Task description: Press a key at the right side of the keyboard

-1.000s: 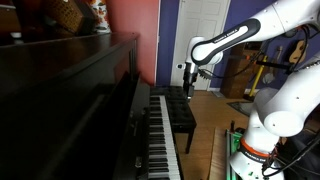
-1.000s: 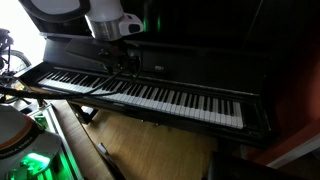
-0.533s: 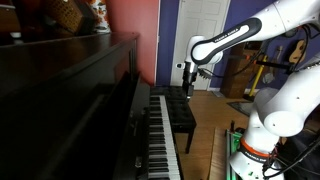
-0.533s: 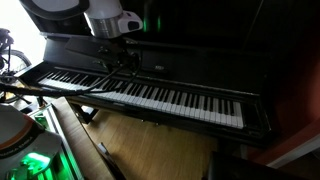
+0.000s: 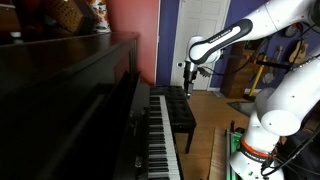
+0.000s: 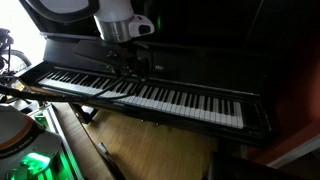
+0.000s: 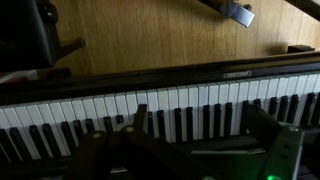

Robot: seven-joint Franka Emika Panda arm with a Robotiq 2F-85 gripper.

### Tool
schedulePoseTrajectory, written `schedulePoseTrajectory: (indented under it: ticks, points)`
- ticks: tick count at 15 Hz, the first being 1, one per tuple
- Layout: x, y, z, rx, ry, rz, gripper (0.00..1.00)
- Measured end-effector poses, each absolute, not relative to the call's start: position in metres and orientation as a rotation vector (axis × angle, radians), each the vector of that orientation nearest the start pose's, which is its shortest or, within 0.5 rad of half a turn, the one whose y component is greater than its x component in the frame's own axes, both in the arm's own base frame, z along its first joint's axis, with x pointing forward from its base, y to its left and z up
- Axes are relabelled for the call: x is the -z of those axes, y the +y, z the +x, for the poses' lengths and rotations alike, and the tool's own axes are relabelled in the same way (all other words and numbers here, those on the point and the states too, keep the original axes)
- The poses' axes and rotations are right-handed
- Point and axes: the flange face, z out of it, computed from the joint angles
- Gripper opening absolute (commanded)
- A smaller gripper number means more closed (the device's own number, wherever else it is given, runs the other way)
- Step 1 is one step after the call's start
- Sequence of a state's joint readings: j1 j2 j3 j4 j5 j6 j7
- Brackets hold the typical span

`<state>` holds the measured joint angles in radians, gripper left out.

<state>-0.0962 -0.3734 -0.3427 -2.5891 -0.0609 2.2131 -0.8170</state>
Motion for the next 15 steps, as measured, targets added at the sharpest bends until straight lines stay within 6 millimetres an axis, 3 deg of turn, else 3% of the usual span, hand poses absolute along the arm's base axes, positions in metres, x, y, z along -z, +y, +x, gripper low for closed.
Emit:
schedulePoseTrajectory:
  ticks: [3,6,11,15]
  points:
    - [-0.368,-0.213,0.387,0.02,-0.645,-3.03,1.0]
    - [-0.35,-0.241,0.419,-0.011,-0.726,-3.064,1.0]
    - [-0.304,-0.266,0.474,-0.073,-0.819,-3.091,1.0]
    - [-0.27,-0.284,0.499,-0.1,-0.785,-3.096,1.0]
